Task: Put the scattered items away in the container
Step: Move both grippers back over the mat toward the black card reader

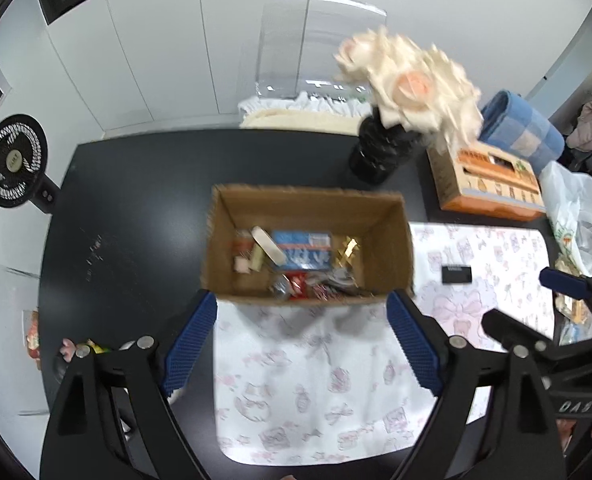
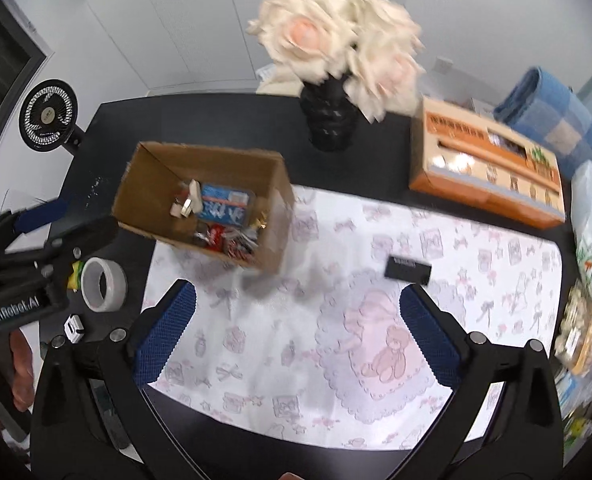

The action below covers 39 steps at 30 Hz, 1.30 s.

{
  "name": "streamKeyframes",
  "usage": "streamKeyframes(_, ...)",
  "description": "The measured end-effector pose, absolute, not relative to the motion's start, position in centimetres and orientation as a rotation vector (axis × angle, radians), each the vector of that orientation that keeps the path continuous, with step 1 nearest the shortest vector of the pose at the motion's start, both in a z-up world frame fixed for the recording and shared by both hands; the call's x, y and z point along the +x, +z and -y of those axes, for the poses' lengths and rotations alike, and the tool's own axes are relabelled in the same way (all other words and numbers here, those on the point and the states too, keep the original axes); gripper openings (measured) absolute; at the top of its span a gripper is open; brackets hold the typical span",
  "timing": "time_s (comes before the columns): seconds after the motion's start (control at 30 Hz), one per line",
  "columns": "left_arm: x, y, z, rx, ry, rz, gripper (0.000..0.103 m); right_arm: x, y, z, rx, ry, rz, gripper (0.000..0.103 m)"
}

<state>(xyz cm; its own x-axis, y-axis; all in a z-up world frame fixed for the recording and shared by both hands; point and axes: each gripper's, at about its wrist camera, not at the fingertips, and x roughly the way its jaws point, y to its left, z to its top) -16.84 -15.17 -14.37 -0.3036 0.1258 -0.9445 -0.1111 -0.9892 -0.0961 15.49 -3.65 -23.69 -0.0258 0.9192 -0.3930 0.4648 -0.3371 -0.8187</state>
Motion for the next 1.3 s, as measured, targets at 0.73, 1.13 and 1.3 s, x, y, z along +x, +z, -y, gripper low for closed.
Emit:
streamKeyframes(0.73,-13.6,-24.2,2.4,-1.894,2.277,0.040,0.086,12.5,-14.4,-9.3,-1.788,1.263,1.409,0.103)
streamKeyframes(1.13,-15.8,-28.4,1.4,-1.937,2.301,0.068,0.086,10.0,-16.8,-16.1,-1.858,1.148,1.364,0.103)
streamKeyframes(1.3,-16.4,-30.3,1.8,-1.986,2.292,0.108,0.086,9.1,-18.6,-17.5,-1.872,1.145,1.336,0.102)
